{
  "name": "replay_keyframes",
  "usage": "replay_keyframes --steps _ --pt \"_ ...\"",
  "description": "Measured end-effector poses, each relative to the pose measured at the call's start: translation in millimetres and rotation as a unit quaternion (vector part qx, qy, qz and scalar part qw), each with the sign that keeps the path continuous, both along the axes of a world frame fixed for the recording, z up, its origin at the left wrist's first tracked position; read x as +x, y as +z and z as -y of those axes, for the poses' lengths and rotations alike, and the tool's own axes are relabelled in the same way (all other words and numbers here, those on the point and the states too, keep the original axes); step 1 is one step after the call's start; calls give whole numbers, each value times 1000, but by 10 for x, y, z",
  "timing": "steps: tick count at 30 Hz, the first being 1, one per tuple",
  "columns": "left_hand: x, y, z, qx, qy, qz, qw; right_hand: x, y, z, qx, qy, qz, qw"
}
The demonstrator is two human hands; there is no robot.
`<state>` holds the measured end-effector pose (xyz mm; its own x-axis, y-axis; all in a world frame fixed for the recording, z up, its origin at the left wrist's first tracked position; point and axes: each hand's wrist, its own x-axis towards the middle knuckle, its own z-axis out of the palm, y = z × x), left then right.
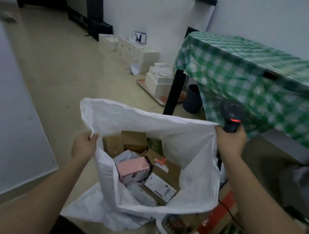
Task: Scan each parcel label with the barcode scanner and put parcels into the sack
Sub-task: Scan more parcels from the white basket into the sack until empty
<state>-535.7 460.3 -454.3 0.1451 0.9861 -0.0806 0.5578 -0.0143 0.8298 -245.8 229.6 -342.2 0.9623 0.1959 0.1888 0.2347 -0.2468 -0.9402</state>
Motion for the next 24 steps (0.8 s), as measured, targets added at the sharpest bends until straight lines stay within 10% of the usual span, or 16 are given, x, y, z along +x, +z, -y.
replay_keyframes --steps 12,24 --pt "465 1432 -256 134 -37 193 971 -465 -175 -16 -10 23 -100 995" --pt "1116 1602 -621 -25 -11 295 955 -299 278 -883 44 93 -56 993"
